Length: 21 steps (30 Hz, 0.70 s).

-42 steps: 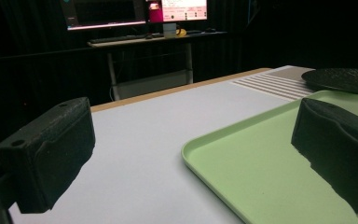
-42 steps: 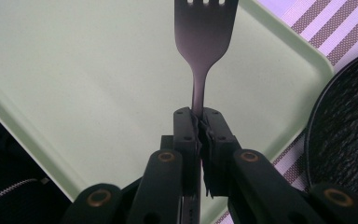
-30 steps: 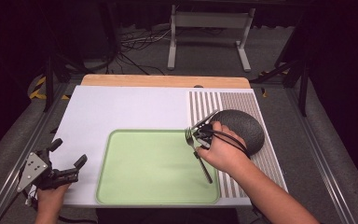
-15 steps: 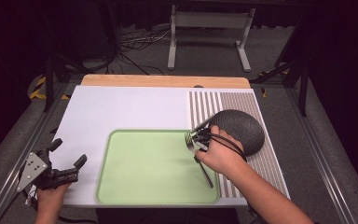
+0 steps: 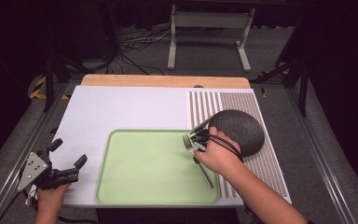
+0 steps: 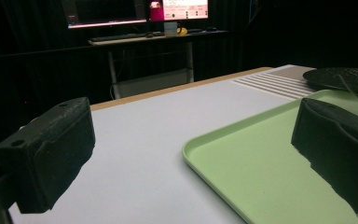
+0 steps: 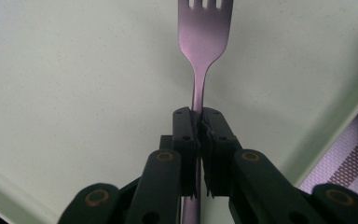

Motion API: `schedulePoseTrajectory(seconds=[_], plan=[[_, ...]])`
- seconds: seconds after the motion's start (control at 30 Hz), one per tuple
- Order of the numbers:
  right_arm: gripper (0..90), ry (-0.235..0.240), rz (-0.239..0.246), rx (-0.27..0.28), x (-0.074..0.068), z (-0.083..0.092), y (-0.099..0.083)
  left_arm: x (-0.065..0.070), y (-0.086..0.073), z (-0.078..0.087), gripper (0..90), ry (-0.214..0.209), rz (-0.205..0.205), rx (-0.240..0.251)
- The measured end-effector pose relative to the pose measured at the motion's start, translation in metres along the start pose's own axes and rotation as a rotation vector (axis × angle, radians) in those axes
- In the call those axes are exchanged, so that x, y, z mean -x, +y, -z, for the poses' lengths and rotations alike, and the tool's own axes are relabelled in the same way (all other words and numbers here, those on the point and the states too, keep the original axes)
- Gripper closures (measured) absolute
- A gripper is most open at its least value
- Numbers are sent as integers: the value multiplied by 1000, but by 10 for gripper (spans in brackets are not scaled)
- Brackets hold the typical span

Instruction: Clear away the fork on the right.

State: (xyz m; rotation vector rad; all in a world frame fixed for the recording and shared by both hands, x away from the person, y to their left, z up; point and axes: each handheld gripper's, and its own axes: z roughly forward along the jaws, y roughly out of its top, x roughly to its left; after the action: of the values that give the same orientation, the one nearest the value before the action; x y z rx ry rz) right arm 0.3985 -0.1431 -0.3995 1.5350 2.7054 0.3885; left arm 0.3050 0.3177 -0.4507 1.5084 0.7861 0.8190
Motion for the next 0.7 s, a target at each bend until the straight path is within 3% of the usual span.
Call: schedulePoseTrajectory(seconds=[0.4,0.7], plan=[[836,-7,3,-20,0,-8,0,0,0,0,1,-1,-1,-1],[784,-21,21,1,0,-5,1,0,0,0,1,-1,-1,0]])
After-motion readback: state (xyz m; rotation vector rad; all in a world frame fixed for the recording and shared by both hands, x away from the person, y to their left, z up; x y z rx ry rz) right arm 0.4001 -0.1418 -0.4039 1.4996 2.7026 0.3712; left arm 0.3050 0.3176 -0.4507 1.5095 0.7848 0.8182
